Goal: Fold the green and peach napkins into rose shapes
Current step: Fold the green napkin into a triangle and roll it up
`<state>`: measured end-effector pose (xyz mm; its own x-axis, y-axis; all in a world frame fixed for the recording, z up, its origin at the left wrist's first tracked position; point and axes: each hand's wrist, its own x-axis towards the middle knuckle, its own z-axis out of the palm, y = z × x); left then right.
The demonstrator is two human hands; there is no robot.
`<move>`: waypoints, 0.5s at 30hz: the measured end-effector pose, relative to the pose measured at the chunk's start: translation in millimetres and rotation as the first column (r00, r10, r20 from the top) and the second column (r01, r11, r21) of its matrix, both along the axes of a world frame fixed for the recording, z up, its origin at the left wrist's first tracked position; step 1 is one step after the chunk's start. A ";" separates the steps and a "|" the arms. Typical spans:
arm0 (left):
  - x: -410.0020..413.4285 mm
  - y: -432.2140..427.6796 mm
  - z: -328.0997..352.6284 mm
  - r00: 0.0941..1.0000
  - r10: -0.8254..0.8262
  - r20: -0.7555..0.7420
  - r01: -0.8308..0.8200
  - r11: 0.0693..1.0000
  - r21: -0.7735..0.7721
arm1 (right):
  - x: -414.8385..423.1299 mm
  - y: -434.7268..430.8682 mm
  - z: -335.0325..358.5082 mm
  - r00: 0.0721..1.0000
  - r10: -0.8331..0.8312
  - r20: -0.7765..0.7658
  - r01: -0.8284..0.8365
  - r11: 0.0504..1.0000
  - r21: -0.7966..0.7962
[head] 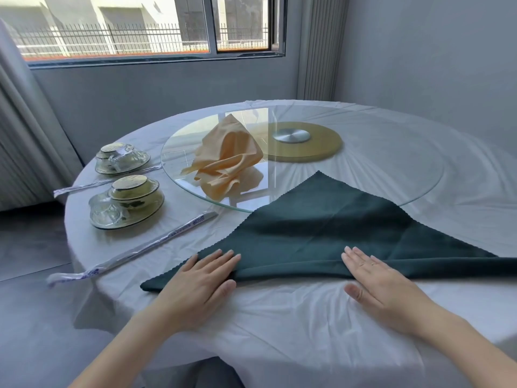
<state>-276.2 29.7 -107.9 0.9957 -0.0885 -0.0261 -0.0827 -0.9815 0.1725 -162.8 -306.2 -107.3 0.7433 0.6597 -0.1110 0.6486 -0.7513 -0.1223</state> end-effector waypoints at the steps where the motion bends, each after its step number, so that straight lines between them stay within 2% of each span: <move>1: 1.4 3.0 -0.3 0.999 0.032 -0.002 -0.032 0.999 0.002 | 0.2 0.3 -0.9 1.000 -0.001 0.002 0.001 1.000 0.003; 5: 6.9 15.5 -7.1 0.992 0.124 -0.038 -0.125 0.992 -0.026 | -0.3 -0.4 -4.2 1.000 -0.003 -0.002 0.003 1.000 0.011; 11: 7.4 14.9 -7.9 0.987 0.134 -0.087 -0.135 0.991 -0.014 | 1.0 -2.2 -4.5 1.000 0.002 0.001 -0.002 1.000 0.027; 13: 9.7 8.4 -2.9 0.986 0.161 -0.046 -0.163 0.986 -0.039 | 1.2 -2.7 -4.2 1.000 -0.003 -0.001 0.004 0.999 0.039; 15: 12.8 -5.4 1.8 0.976 0.194 0.095 -0.189 0.980 -0.055 | 1.9 -3.7 -5.9 1.000 -0.004 -0.003 0.004 0.999 0.041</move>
<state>-263.5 24.3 -106.1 0.9917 0.1053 0.0737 0.0870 -0.9721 0.2176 -160.9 -309.8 -113.2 0.7458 0.6606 -0.0861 0.6449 -0.7483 -0.1553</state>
